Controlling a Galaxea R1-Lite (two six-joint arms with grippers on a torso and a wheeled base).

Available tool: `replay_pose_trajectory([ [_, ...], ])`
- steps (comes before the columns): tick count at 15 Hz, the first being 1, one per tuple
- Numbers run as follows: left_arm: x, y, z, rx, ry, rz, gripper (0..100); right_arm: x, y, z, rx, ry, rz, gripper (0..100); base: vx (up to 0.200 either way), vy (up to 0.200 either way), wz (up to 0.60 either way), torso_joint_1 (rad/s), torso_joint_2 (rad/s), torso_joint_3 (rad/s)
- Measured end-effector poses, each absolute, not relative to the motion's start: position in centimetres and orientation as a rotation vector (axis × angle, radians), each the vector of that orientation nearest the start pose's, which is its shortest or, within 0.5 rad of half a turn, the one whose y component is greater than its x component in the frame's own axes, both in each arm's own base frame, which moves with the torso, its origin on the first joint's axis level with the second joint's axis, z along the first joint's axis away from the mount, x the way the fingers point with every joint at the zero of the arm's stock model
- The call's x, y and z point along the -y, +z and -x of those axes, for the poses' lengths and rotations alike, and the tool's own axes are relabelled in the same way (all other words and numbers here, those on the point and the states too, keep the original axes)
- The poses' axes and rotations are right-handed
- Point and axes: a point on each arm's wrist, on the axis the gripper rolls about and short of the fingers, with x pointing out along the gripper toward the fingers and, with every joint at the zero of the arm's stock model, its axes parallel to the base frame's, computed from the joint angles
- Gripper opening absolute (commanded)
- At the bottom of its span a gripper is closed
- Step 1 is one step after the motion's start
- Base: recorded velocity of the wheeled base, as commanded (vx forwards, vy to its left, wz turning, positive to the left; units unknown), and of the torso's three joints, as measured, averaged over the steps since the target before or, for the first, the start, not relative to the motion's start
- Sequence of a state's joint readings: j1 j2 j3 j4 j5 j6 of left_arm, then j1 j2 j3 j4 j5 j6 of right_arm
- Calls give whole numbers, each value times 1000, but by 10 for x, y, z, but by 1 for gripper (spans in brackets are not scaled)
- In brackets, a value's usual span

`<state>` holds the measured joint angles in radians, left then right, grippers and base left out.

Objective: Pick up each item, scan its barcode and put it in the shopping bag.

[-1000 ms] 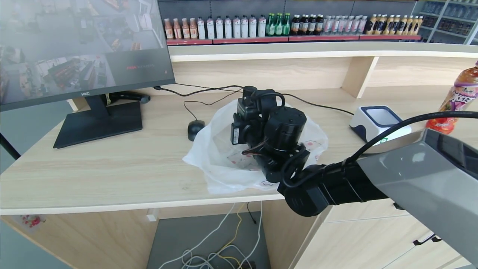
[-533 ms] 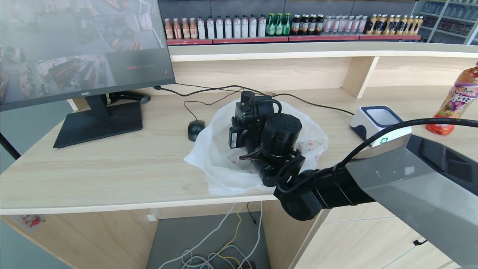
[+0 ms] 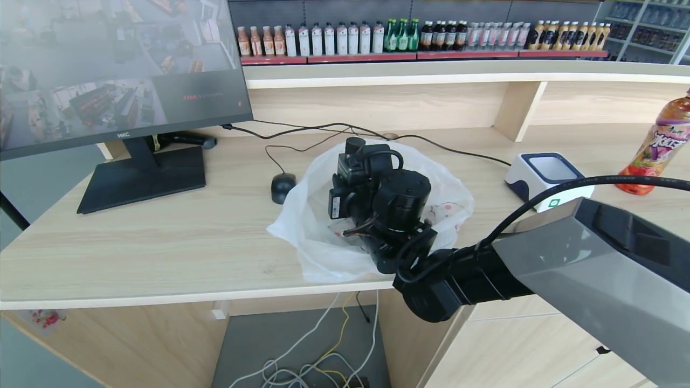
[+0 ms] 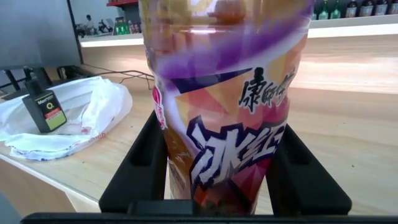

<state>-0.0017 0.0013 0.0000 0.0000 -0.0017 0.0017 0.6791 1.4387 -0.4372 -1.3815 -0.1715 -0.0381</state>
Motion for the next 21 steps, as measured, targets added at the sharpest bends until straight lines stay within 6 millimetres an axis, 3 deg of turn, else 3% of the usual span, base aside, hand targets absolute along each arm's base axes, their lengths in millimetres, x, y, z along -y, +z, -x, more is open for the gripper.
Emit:
replay_pose_trajectory([
  [3, 0, 76, 23, -1, -3, -2, 100, -131, 228, -169, 358, 494, -120, 0, 0, 200, 0, 1, 2, 1],
  [13, 0, 76, 23, -1, -3, -3, 100, -133, 248, -191, 406, 429, -79, 0, 0, 0, 0, 0, 0, 0],
  [17, 0, 76, 23, -1, -3, -3, 100, -150, 252, -213, 428, 475, -63, 0, 0, 0, 0, 0, 0, 0],
  [21, 0, 76, 23, -1, -3, -3, 100, -171, 263, -252, 515, 511, -17, 0, 0, 0, 0, 0, 0, 0],
])
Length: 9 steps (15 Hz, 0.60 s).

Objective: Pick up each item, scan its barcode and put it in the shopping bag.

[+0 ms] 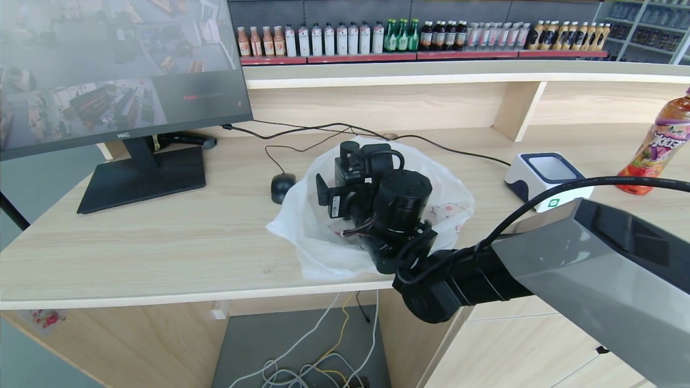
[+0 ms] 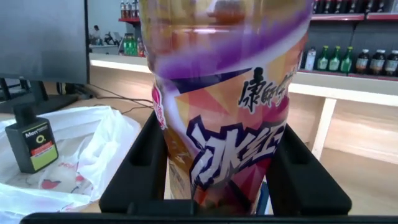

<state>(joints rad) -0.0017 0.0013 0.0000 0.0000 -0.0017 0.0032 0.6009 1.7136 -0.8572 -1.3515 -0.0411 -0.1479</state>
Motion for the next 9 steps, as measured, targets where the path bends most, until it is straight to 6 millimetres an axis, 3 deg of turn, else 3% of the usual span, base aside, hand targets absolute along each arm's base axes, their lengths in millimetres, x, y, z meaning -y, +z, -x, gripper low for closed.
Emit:
replay_pose_trajectory([
  [5, 0, 76, 23, -1, -3, -3, 100, -182, 262, -308, 609, 532, 113, 0, 0, 0, 0, 0, 0, 0],
  [9, 0, 76, 23, -1, -3, -3, 100, -177, 253, -335, 648, 538, 244, 0, 0, 0, 0, 0, 0, 0],
])
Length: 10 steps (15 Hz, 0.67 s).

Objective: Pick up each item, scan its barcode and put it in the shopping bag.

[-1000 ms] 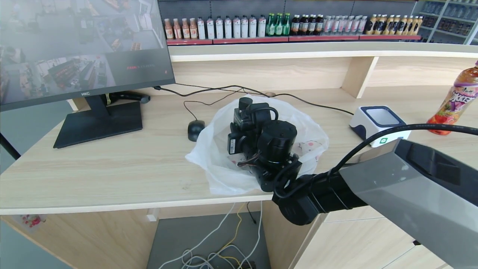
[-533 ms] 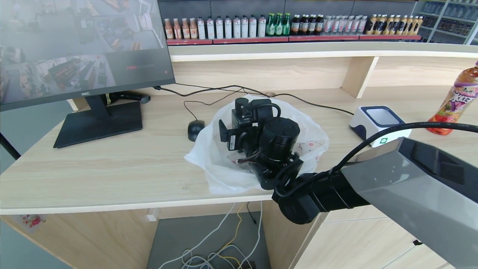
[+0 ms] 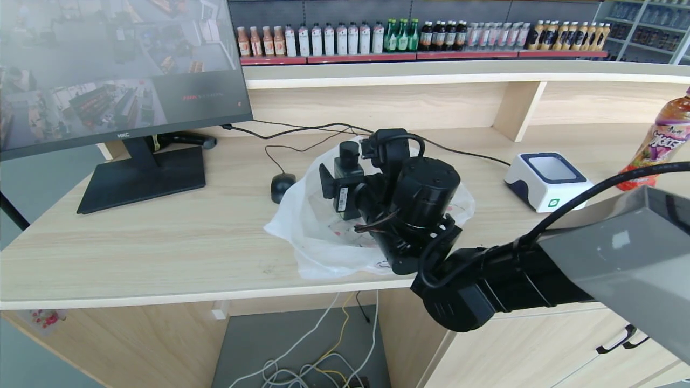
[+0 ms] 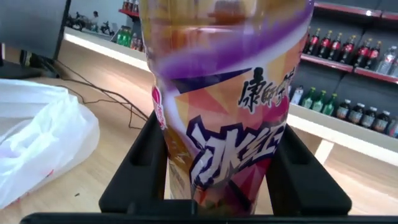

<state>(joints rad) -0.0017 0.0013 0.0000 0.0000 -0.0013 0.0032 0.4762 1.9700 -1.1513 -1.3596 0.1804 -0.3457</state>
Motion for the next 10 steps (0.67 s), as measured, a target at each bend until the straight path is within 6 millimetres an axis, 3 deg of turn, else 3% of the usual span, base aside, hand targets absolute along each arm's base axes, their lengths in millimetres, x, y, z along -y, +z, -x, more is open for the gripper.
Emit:
replay_pose_trajectory([
  [3, 0, 76, 23, -1, -3, -3, 100, -159, 247, -351, 707, 601, 405, 0, 0, 0, 0, 0, 0, 0],
  [10, 0, 76, 23, -1, -3, -3, 100, -170, 252, -383, 894, 722, 652, 0, 0, 0, 0, 0, 0, 0],
])
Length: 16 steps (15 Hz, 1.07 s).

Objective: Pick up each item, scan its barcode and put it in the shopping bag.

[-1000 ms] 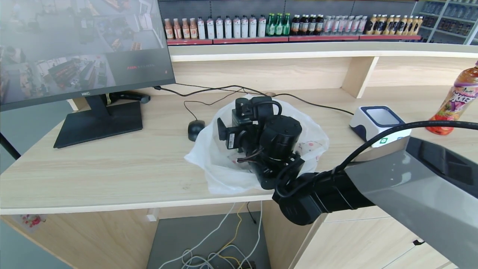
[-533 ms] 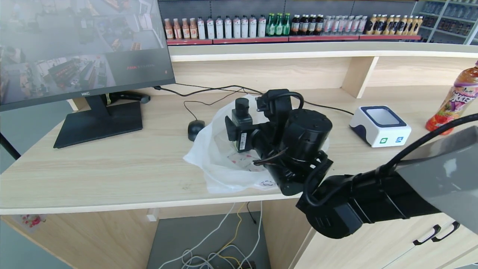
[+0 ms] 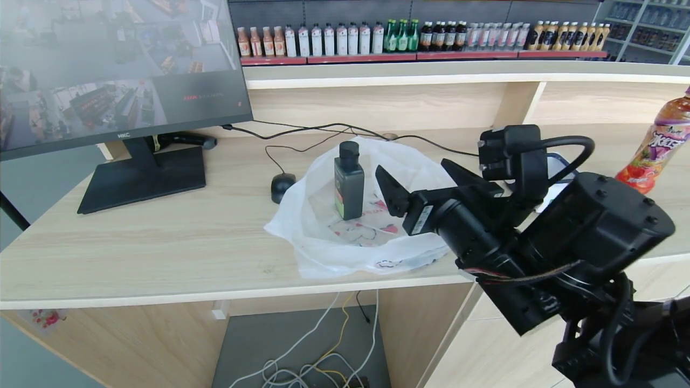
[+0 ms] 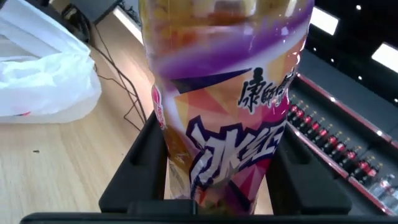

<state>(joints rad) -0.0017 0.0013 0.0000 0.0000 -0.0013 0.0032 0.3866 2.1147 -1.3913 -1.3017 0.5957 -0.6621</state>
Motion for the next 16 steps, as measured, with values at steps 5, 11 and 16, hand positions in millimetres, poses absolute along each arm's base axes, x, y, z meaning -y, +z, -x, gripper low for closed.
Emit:
replay_pose_trajectory([
  [5, 0, 76, 23, -1, -3, -3, 100, -166, 237, -393, 964, 796, 783, 0, 0, 0, 0, 0, 0, 0],
  [11, 0, 76, 23, -1, -3, -3, 100, -159, 232, -395, 987, 877, 814, 0, 0, 0, 0, 0, 0, 0],
  [16, 0, 76, 23, -1, -4, -3, 100, -158, 228, -395, 982, 897, 812, 0, 0, 0, 0, 0, 0, 0],
])
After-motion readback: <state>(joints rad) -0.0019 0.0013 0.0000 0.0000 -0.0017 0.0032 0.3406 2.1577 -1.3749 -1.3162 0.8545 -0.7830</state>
